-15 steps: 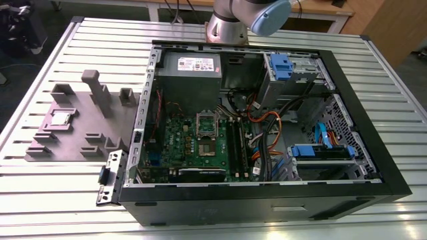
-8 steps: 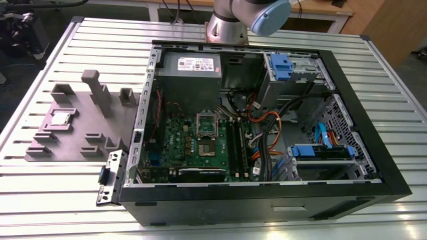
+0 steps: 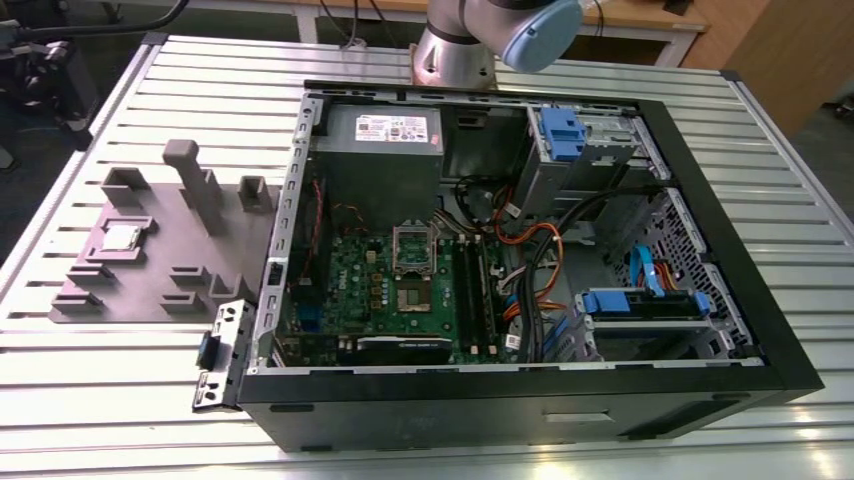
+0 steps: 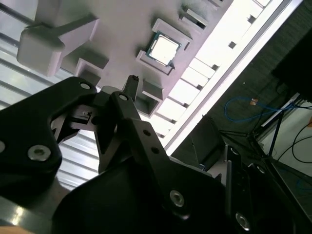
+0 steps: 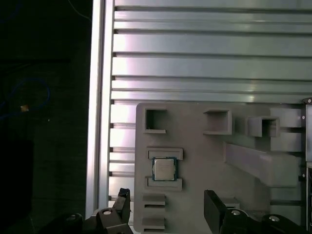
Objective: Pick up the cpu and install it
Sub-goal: 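Pick up the cpu and move it towards the insertion slot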
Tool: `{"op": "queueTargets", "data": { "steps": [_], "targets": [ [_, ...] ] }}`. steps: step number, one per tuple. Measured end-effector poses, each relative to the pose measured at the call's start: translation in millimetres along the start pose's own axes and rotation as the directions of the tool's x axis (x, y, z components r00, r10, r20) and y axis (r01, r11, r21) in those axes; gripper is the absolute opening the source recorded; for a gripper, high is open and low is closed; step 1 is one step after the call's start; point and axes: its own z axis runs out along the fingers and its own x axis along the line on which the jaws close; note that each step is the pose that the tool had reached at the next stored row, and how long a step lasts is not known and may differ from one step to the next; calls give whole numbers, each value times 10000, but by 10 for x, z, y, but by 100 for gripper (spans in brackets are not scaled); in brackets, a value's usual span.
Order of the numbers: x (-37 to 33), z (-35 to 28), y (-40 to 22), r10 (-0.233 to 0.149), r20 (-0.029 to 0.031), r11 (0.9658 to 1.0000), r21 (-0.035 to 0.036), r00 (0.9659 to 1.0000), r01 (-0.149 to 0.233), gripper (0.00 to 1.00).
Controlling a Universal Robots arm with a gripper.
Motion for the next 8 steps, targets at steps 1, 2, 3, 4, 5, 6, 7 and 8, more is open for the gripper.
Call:
{"op": "queueTargets", "data": {
  "steps": [1,2,3,4,5,6,7,8],
  "targets": [
    [0,5,-3,0,1,10000,-1,10000,0,71],
    [0,6,-3,1,0,10000,-1,10000,-1,71],
    [0,6,-4,1,-1,10000,0,10000,-1,71],
    [0,6,-4,1,-2,10000,0,10000,-1,71],
    [-1,6,-5,-1,-1,10000,0,10000,1,71],
    [0,7,-5,0,-1,10000,-1,10000,0,71],
    [0,8,-5,0,-1,10000,-1,10000,0,71],
    [0,10,-6,0,0,10000,-1,10000,0,71]
  ]
}}
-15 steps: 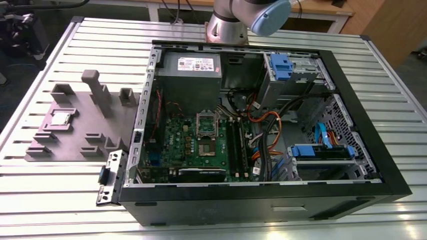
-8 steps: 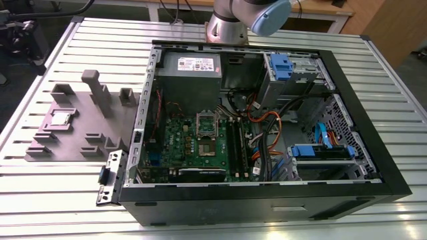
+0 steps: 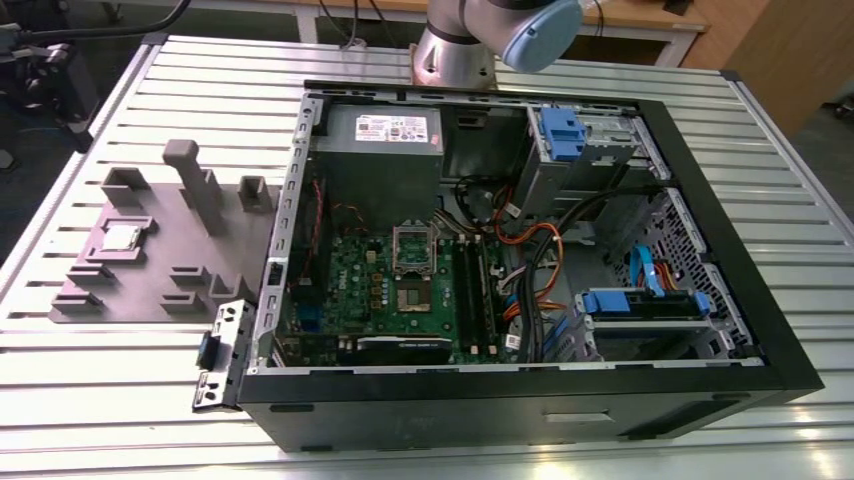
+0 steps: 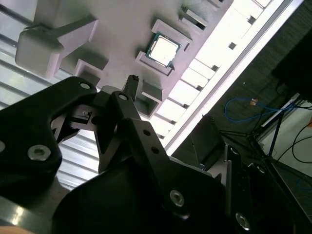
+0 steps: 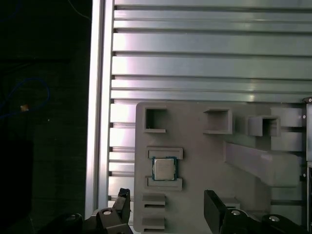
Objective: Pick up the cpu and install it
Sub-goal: 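Pick up the cpu and move it towards the insertion slot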
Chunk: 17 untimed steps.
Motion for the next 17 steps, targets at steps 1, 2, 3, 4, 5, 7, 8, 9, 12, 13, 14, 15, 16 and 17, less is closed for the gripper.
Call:
{"op": "queueTargets", "data": {
  "steps": [1,2,3,4,5,7,8,9,12,13,14,15,16,17],
  "targets": [
    [0,3,-1,0,1,10000,-4,10000,0,71],
    [0,7,-3,-1,1,10000,-9,10000,1,71],
    [0,11,-5,0,1,10000,-16,10000,0,71],
    [-1,17,-6,0,2,10000,-22,10000,0,71],
    [-1,26,-7,0,2,10000,-25,10000,0,69],
    [-1,47,-12,-1,0,10000,-26,10000,1,69],
    [-1,60,-14,-2,1,10000,-29,10000,2,62],
    [-1,74,-17,-2,0,10000,-31,10000,2,62],
    [-2,122,-26,-3,0,10000,-48,10000,3,62],
    [-2,137,-29,-3,-1,10000,-54,10000,3,62],
    [-2,155,-32,-3,-1,10000,-62,10000,3,62],
    [-2,173,-35,-2,-1,10000,-69,10000,2,62],
    [-2,192,-37,-2,0,10000,-74,10000,2,62],
    [-3,209,-40,-2,-2,10000,-77,10000,2,62]
  ]
}}
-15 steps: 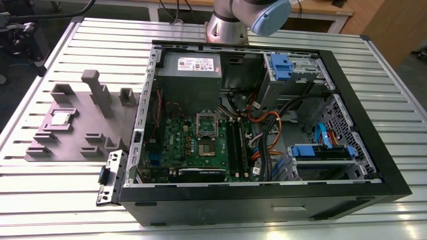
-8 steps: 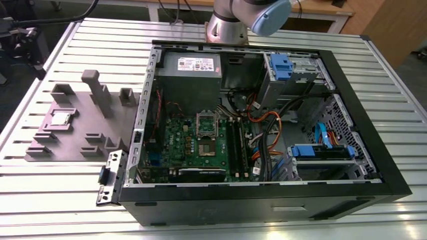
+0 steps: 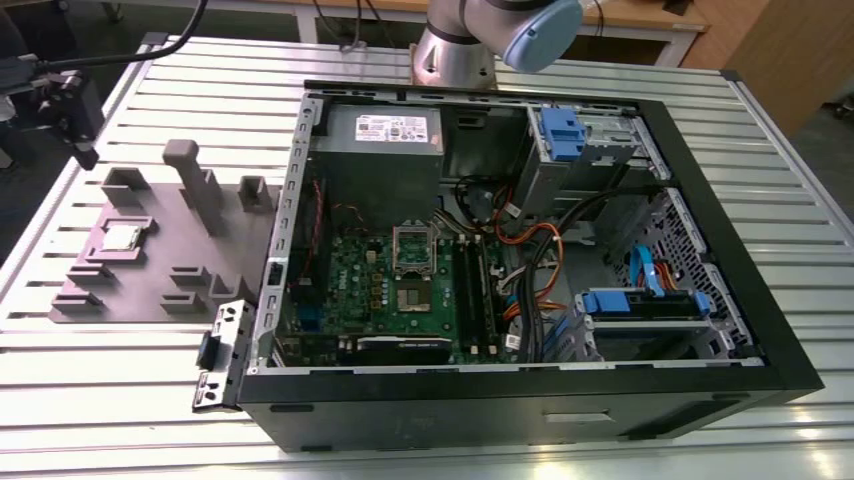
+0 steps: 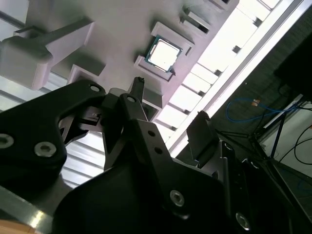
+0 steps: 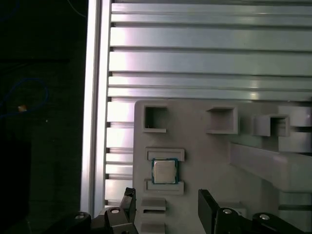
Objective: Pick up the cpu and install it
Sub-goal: 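Pick up the cpu and move it towards the insertion slot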
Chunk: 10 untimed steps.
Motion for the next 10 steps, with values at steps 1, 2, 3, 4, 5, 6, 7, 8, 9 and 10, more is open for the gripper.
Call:
{"op": "queueTargets", "data": {
  "steps": [1,2,3,4,5,6,7,8,9,10],
  "targets": [
    [0,18,-2,0,1,10000,-3,10000,0,62],
    [-1,36,-4,-1,1,10000,-5,10000,1,62],
    [-1,55,-6,-1,1,10000,-6,10000,1,62],
    [-1,72,-8,-1,1,10000,-7,10000,1,62],
    [-2,90,-11,-2,0,10000,-10,10000,2,62],
    [-2,109,-14,-3,-3,10000,-11,10000,3,62],
    [-3,126,-19,-4,-7,10000,-14,10000,4,62],
    [-3,144,-23,-4,-12,10000,-17,10000,4,62],
    [-3,161,-28,-4,-19,10000,-19,10000,4,62],
    [-3,176,-31,-4,-26,10000,-22,10000,4,62]
  ]
}}
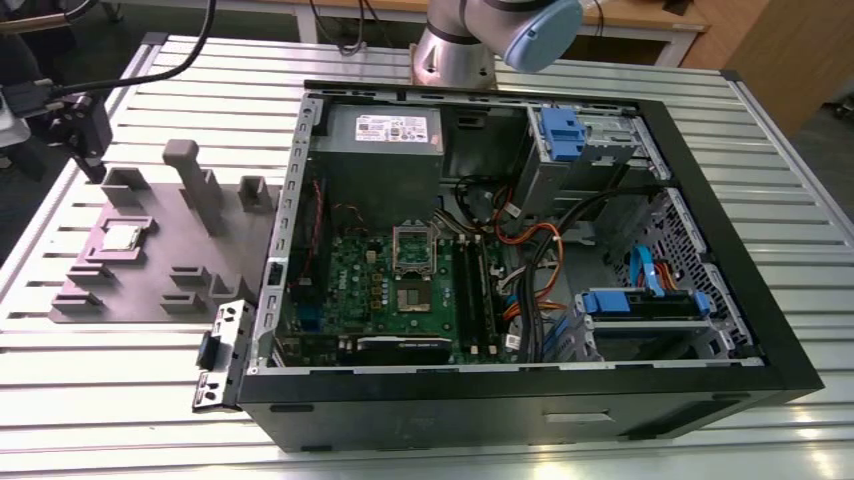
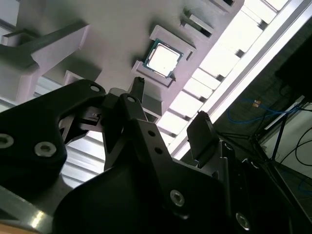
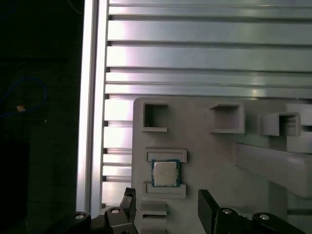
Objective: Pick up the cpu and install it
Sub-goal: 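Pick up the cpu and move it towards the insertion slot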
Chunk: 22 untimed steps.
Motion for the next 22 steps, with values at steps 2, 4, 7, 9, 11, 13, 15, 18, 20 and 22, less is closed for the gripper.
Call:
{"op": "queueTargets", "data": {
  "steps": [2,4,7,9,11,13,15,18,20,22],
  "targets": [
    [0,10,-1,2,-7,10000,-2,10000,-2,62],
    [0,10,-1,1,-9,10000,-2,10000,-1,62],
    [0,12,-1,1,-8,10000,-3,10000,-1,62],
    [-1,29,-4,0,-3,10000,-6,10000,0,62],
    [-1,64,-6,1,-8,10000,-9,10000,-1,62],
    [-2,100,-8,-15,-9,10000,-14,10000,15,62],
    [-2,136,-10,-170,-16,9999,-12,9999,170,62],
    [-3,175,-12,-532,-37,9986,-6,9986,532,62],
    [-4,193,-13,-590,-40,9983,-17,9982,590,62],
    [-3,197,-14,-591,-41,9983,-20,9982,591,62]
  ]
}}
